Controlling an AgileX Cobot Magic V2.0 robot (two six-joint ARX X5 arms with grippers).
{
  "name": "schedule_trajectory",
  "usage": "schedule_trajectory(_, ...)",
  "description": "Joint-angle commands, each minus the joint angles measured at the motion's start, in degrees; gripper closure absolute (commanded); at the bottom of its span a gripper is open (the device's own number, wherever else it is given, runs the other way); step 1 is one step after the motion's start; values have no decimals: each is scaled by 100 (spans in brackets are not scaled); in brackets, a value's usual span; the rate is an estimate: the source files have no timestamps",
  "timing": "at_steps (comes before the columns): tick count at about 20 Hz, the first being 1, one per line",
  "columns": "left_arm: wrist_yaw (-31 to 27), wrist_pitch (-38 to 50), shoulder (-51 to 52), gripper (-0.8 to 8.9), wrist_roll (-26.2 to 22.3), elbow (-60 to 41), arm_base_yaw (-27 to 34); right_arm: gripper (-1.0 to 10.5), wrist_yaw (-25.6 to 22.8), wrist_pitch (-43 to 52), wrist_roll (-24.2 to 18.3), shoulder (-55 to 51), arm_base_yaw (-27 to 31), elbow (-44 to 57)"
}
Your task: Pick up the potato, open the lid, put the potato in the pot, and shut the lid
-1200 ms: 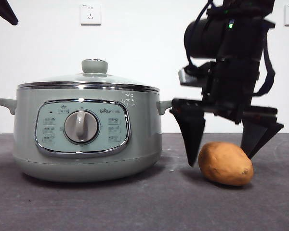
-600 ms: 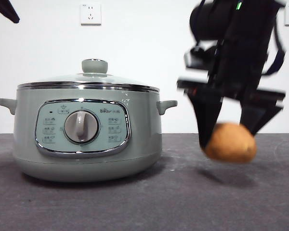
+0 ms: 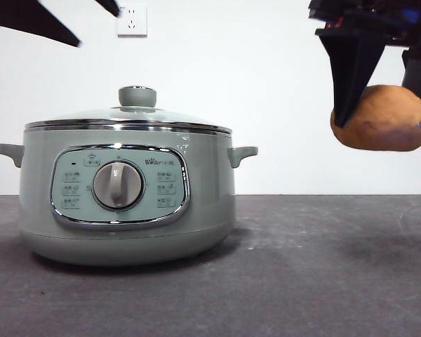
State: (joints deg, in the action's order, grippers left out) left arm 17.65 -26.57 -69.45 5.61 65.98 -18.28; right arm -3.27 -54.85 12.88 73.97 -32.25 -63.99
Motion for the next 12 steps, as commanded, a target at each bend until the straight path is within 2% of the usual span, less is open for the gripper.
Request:
schedule_trajectory(1,-321,179,-446,402,-116,94,-308,946,-28,-9,11,-37,4,-4)
schedule_trajectory(9,-1322,452,-1335,405,-291,94,-925,946,-28,-59,11,-37,4,-4)
schedule_trajectory(12,-1366,466,-1342,427,-289,94,-938,946,-28,-59,11,-37,4,-4)
